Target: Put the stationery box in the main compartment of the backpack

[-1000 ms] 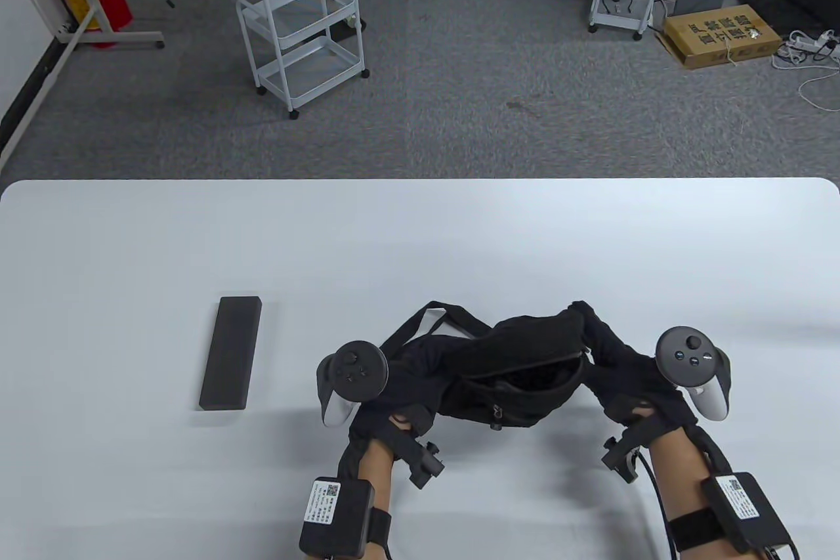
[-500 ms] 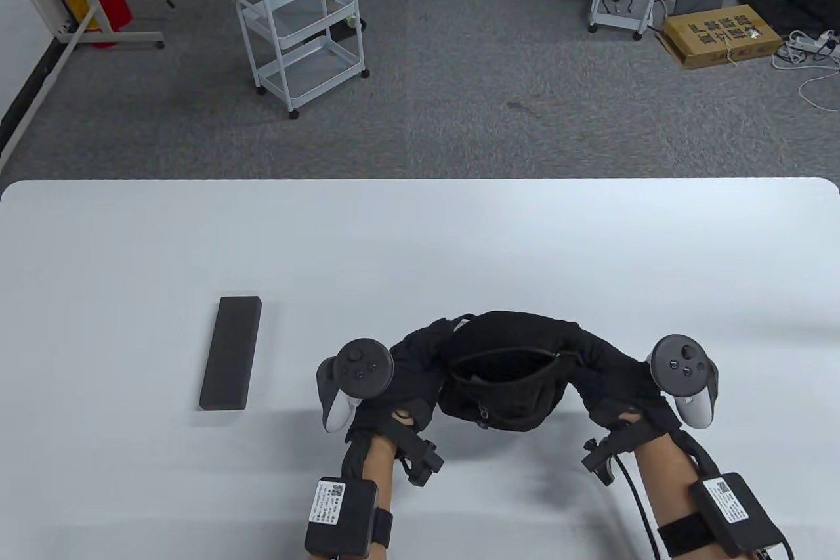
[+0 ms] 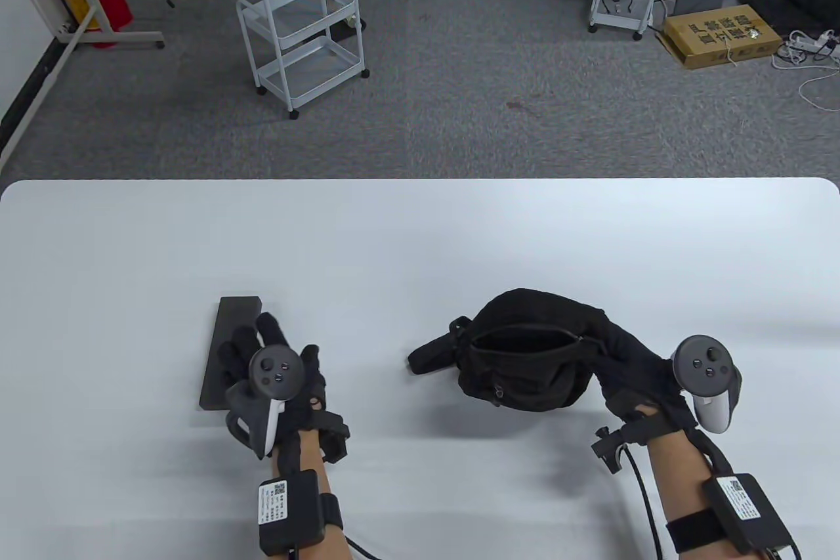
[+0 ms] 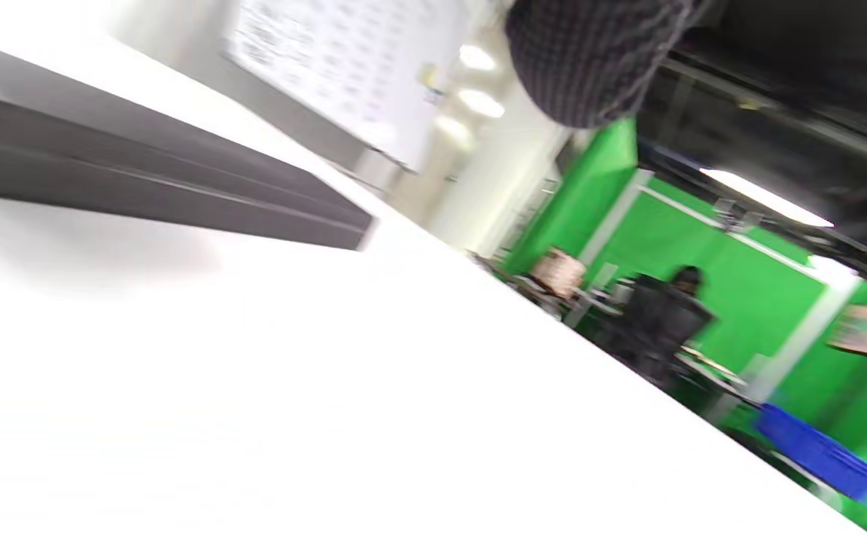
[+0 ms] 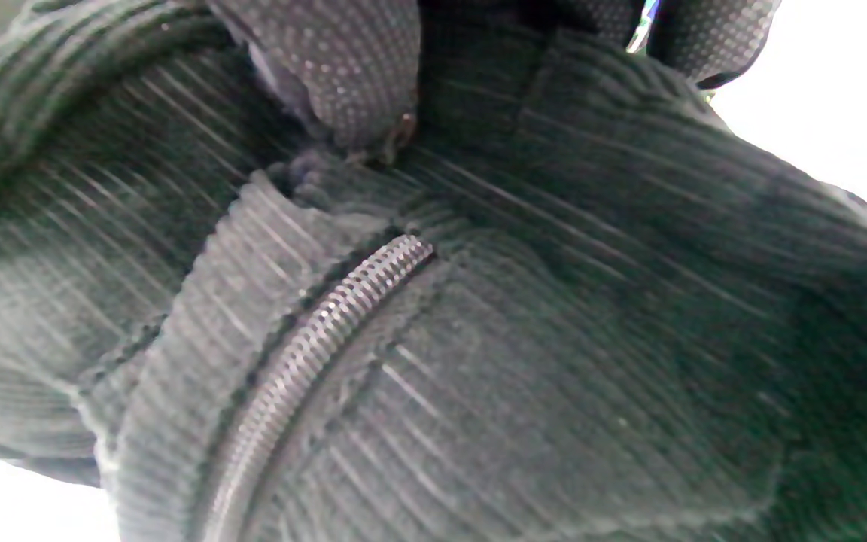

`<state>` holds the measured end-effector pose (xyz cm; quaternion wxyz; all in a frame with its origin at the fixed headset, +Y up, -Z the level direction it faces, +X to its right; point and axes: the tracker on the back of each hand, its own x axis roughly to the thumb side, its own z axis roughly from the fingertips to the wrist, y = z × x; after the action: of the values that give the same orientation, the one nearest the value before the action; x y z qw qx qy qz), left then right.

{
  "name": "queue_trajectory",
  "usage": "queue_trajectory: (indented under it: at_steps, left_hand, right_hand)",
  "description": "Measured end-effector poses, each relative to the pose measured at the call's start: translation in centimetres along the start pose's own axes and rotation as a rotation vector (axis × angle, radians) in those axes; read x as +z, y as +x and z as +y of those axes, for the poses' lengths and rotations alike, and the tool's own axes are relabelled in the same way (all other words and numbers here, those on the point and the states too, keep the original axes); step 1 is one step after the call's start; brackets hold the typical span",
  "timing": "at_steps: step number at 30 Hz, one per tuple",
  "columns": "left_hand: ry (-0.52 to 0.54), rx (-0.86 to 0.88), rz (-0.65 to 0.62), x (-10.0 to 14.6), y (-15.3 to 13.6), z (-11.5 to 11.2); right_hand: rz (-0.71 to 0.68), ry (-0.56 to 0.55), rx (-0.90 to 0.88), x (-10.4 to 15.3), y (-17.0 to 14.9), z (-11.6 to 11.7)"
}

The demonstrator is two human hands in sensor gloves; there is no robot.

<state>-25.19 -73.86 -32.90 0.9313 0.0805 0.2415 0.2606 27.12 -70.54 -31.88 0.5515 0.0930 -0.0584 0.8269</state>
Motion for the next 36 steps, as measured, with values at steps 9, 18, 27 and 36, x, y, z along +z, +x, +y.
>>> queue_trajectory:
  at_steps: [9, 18, 27, 36]
  left_hand:
    - [-0.178, -0.053, 0.282, -2.4, -5.4, -1.0]
    - [-0.208, -0.066, 0.337, -2.7, -6.4, -1.7]
    - [-0.19, -0.099, 0.33, -3.1, -6.5, -1.9]
    - [-0.052, 0.092, 0.141, -2.7, -3.3, 0.0]
  right_hand:
    - [0.045, -0.023, -0.002, -0.2, -1.3, -0.7]
    - [0.056, -0.016, 0.02, -0.2, -1.7, -1.1]
    - [0.065, -0.023, 0.007, -0.1, -1.8, -1.3]
    - [0.072, -0.03, 0.01, -0.1, -1.8, -1.5]
